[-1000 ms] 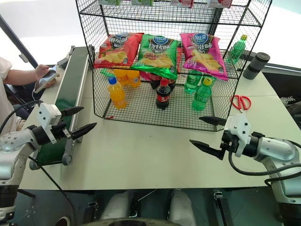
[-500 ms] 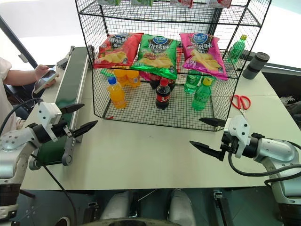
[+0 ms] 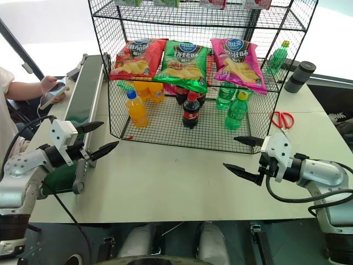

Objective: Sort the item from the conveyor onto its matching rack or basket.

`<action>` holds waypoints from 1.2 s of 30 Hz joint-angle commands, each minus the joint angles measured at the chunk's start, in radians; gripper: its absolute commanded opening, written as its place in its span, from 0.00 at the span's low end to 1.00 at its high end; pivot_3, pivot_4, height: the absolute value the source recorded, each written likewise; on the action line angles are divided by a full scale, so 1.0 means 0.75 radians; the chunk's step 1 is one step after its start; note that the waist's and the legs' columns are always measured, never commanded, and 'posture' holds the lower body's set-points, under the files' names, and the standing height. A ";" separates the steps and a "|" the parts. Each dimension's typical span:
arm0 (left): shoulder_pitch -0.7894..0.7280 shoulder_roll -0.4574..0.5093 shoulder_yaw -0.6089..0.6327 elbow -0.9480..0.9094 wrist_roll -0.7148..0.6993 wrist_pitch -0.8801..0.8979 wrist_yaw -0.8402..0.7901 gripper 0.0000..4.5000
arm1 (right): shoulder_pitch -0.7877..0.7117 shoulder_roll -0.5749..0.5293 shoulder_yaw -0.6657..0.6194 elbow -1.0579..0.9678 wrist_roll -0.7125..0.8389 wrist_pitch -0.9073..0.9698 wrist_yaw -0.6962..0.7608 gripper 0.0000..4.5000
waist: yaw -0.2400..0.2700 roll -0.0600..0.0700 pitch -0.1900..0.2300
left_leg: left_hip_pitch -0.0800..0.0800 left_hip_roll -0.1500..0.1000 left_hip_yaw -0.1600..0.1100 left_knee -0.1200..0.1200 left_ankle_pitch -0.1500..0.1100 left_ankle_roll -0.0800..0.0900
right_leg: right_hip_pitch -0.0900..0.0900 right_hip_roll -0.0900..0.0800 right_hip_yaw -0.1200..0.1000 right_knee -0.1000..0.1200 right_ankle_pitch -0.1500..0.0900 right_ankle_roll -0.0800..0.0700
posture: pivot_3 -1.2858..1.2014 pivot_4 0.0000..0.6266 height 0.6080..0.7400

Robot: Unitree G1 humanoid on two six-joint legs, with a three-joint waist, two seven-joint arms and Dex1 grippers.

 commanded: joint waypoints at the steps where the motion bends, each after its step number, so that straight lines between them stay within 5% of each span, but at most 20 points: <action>1: -0.006 0.004 0.015 -0.018 -0.005 -0.015 0.004 1.00 | -0.012 -0.006 -0.017 -0.015 0.003 -0.024 0.000 0.99 | 0.000 0.000 0.000 | 0.000 0.000 0.000 0.000 0.000 0.000 | 0.000 0.000 0.000 0.000 0.000 0.000 | 0.52 0.24 1.00; 36: 0.001 0.008 -0.028 -0.003 0.015 -0.043 -0.019 1.00 | 0.027 -0.002 -0.002 -0.028 -0.040 -0.071 -0.007 0.99 | 0.000 0.000 0.000 | 0.000 0.000 0.000 0.000 0.000 0.000 | 0.000 0.000 0.000 0.000 0.000 0.000 | 0.52 0.24 1.00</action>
